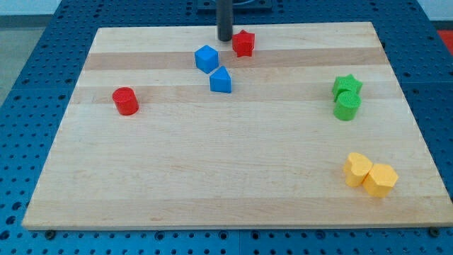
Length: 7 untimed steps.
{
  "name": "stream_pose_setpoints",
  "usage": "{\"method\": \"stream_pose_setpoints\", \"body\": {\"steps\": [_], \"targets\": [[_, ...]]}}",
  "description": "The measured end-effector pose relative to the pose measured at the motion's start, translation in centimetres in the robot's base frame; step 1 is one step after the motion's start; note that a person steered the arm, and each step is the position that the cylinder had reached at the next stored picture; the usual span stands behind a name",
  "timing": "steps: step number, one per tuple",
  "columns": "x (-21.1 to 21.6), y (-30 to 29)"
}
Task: Push the cube diagonal to the red circle
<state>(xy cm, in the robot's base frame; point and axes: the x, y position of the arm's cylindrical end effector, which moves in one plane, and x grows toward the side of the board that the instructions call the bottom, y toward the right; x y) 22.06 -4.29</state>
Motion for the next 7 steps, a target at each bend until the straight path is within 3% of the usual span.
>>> {"method": "stream_pose_setpoints", "body": {"steps": [2,4,7], "targets": [[-0.6,-3.3],[4.2,-6.2],[5.6,-6.2]]}}
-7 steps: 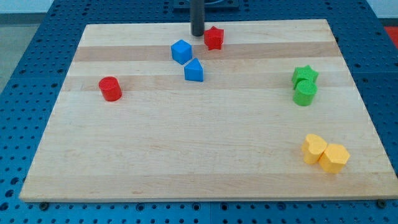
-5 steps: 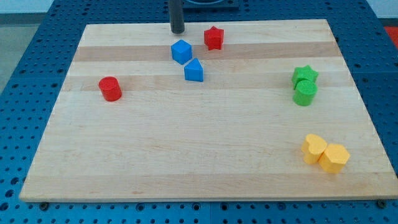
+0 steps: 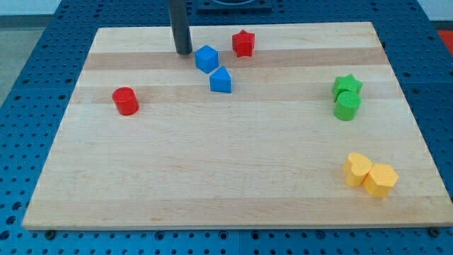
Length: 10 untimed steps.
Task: Push the cube diagonal to the red circle
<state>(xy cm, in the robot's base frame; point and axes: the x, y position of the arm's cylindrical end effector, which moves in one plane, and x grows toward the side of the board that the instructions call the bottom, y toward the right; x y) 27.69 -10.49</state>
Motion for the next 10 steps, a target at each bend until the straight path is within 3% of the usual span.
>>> {"method": "stream_pose_setpoints", "body": {"steps": [2,4,6,8,10], "targets": [[0.6,0.0],[-0.3,8.3],[-0.4,10.2],[1.7,10.6],[4.0,14.5]]}}
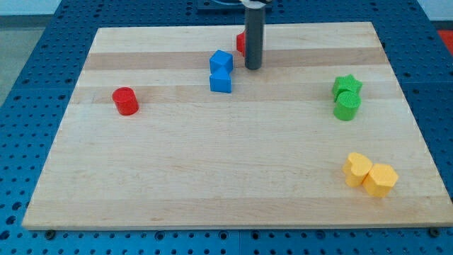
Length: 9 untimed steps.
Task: Push the cube diagonal to the red circle
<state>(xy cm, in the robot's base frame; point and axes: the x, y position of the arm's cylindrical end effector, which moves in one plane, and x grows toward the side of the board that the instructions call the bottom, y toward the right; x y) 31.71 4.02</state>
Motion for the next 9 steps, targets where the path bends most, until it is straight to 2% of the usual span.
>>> {"method": "stream_pose_setpoints", "body": {"steps": [2,5,6,7,9], "targets": [[-0.5,-1.1],[-0.5,-12.8],[-0.5,-15.3],[-0.5,-15.3],[-0.5,2.2]]}}
